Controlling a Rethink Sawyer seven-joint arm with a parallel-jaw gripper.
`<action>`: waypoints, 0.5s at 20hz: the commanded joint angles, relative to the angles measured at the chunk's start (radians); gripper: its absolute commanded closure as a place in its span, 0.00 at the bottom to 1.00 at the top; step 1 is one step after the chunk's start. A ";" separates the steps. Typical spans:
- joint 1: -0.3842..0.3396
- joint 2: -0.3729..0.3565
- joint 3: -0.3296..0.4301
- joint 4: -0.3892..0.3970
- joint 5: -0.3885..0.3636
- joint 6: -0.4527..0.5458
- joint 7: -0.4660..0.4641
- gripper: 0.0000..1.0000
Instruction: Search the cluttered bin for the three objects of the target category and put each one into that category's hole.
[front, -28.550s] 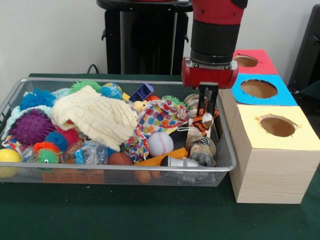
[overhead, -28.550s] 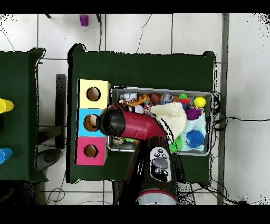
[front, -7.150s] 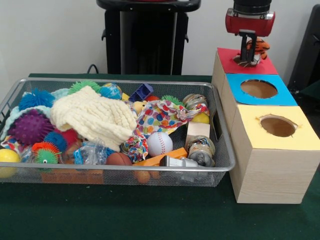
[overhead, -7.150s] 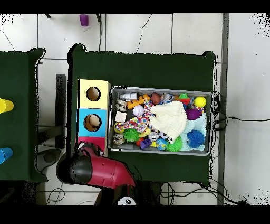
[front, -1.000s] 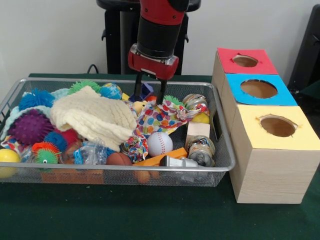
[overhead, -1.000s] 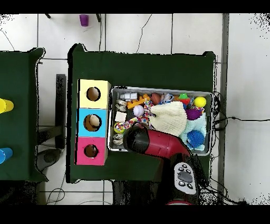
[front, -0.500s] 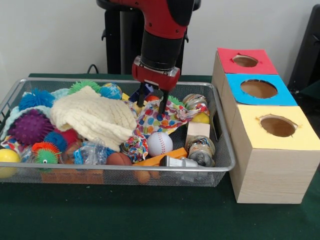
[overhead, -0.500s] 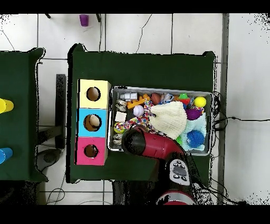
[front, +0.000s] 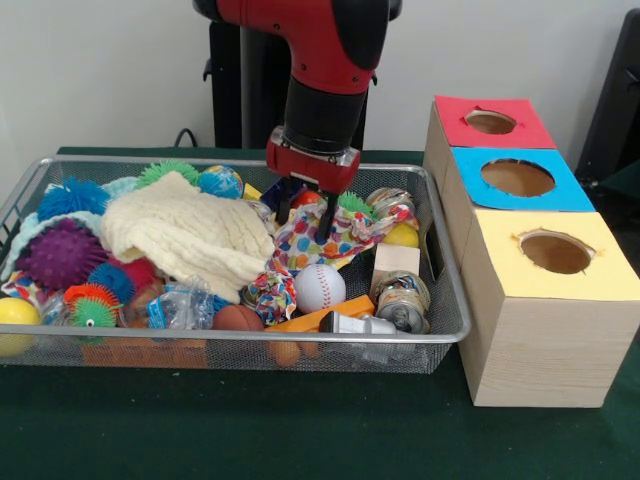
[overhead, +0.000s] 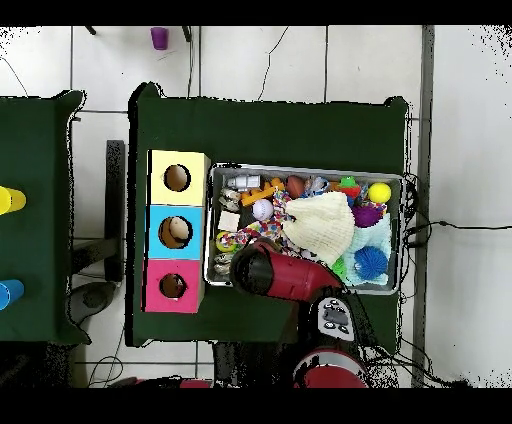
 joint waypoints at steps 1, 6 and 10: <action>-0.010 0.044 0.049 0.030 -0.045 -0.053 0.112 0.00; -0.025 0.025 0.057 0.045 -0.050 -0.042 0.101 0.00; -0.027 -0.022 0.051 0.075 -0.051 0.001 0.092 0.00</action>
